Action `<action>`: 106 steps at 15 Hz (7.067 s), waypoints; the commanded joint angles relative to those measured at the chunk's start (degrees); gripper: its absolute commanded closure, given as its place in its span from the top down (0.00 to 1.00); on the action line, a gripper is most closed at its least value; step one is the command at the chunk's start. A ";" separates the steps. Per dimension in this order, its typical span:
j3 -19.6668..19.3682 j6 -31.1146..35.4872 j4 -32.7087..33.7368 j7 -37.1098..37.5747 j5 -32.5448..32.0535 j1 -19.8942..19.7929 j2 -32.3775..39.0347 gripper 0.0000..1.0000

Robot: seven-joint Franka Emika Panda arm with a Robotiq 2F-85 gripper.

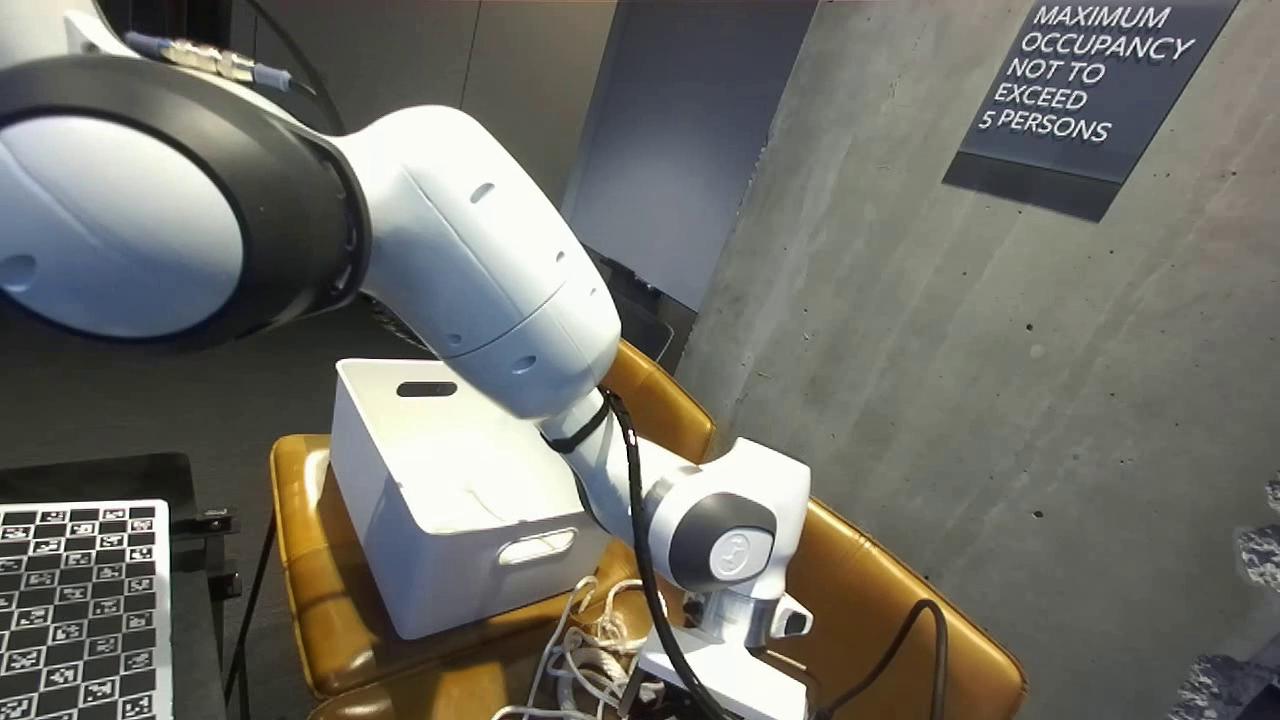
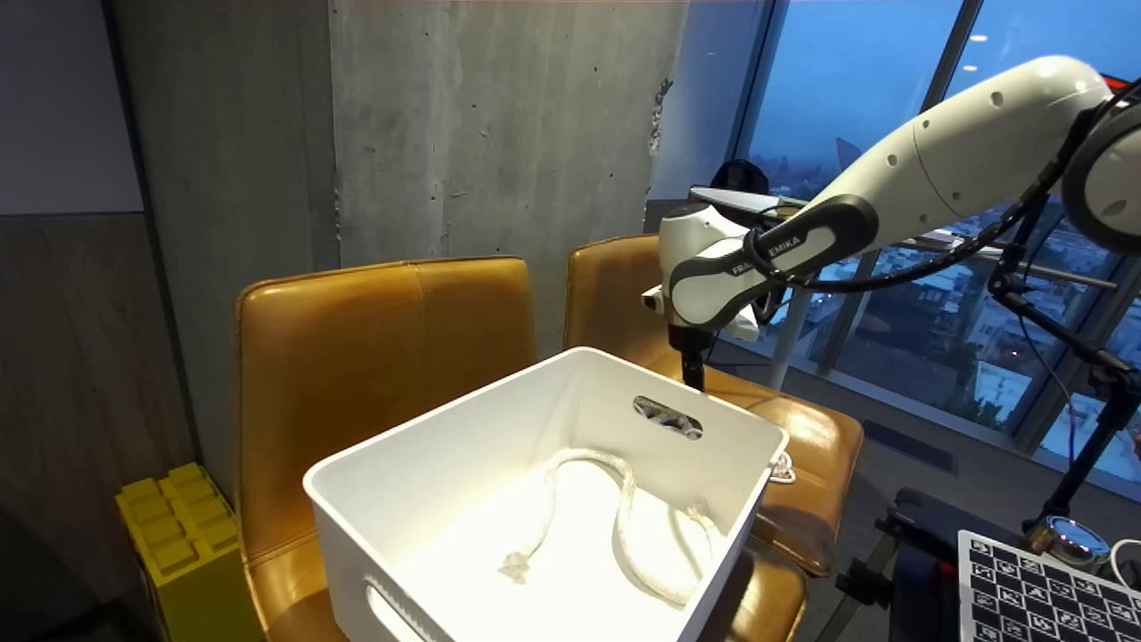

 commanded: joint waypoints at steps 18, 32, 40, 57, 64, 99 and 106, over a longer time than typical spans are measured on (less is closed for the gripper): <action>-0.13 -10.36 18.76 -3.40 -0.09 -0.38 13.02 0.01; -0.52 -5.93 -9.69 0.71 -0.84 6.43 -17.03 0.02; 2.78 -3.69 -17.28 4.40 -2.24 9.36 -37.04 0.02; 15.09 -22.84 -14.22 15.17 -0.77 22.76 -69.37 0.02; 17.07 -22.75 -22.93 20.63 -3.59 23.92 -72.70 0.02; -1.09 6.36 -59.33 7.42 0.11 5.25 -59.63 1.00; -1.29 14.00 -57.43 7.22 -0.24 1.92 -47.10 1.00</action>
